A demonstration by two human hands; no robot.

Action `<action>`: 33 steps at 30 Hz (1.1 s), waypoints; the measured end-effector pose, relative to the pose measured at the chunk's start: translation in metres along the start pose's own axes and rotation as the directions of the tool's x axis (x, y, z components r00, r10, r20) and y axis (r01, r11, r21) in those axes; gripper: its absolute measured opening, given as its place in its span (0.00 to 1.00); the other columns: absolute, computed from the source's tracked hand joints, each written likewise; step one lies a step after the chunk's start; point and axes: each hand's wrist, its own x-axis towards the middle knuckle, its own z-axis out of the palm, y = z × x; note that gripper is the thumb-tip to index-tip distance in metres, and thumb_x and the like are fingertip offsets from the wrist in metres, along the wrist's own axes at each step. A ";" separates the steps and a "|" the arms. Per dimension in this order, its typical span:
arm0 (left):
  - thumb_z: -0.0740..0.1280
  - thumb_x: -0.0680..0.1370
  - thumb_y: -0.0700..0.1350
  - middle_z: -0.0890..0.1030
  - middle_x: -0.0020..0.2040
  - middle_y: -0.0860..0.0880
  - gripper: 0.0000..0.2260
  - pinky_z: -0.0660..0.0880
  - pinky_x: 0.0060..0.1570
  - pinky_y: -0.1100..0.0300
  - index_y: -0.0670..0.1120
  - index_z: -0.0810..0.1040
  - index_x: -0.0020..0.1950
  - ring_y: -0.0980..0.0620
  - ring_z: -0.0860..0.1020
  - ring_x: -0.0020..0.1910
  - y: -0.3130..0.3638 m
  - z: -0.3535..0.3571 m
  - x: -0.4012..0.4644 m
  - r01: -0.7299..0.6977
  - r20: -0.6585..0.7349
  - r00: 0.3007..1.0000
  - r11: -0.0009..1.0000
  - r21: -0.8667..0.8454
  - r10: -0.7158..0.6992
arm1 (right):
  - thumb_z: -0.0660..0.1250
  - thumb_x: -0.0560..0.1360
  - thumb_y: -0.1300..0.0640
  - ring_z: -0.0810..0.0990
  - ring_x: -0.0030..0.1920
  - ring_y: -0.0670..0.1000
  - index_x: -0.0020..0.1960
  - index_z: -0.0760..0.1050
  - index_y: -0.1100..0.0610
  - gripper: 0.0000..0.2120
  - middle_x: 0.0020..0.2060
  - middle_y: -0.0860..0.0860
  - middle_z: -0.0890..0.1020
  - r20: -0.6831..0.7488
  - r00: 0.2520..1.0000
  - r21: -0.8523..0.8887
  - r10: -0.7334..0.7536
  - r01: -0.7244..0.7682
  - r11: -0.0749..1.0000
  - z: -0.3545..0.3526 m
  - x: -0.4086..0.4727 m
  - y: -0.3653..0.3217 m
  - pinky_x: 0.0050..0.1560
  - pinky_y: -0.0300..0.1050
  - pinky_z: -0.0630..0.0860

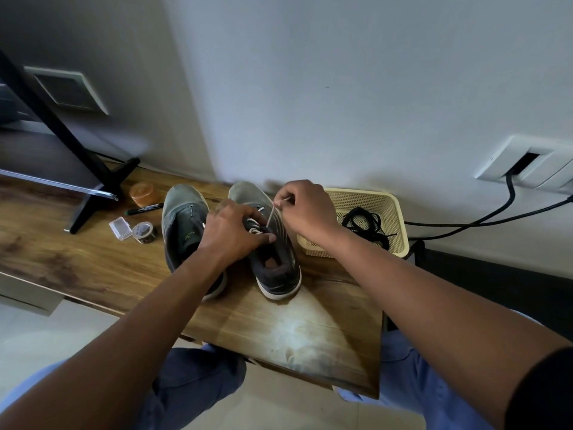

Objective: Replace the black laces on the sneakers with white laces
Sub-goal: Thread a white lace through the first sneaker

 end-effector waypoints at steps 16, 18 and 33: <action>0.83 0.68 0.53 0.77 0.60 0.49 0.20 0.73 0.63 0.53 0.56 0.84 0.57 0.48 0.76 0.62 0.000 -0.003 -0.002 -0.036 0.074 0.997 0.998 0.050 0.032 | 0.64 0.74 0.57 0.70 0.62 0.59 0.51 0.80 0.49 0.09 0.58 0.53 0.74 -0.230 0.907 -0.020 0.352 -0.366 0.931 -0.036 0.013 0.010 0.55 0.53 0.70; 0.83 0.69 0.53 0.77 0.60 0.49 0.23 0.74 0.61 0.52 0.54 0.81 0.60 0.48 0.76 0.61 0.001 -0.001 -0.003 -0.038 0.070 0.997 0.997 0.066 0.033 | 0.66 0.70 0.57 0.70 0.60 0.58 0.52 0.80 0.48 0.12 0.56 0.52 0.76 -0.188 0.968 -0.215 0.166 -0.205 0.955 -0.030 0.003 0.005 0.53 0.52 0.69; 0.73 0.70 0.56 0.80 0.39 0.48 0.15 0.75 0.41 0.51 0.54 0.68 0.39 0.40 0.81 0.43 0.000 0.001 -0.002 -0.087 -0.040 0.994 0.957 0.278 0.102 | 0.71 0.70 0.49 0.81 0.54 0.59 0.55 0.78 0.54 0.15 0.49 0.53 0.83 0.267 0.890 -0.468 -0.370 0.455 0.757 0.004 -0.018 -0.011 0.42 0.47 0.69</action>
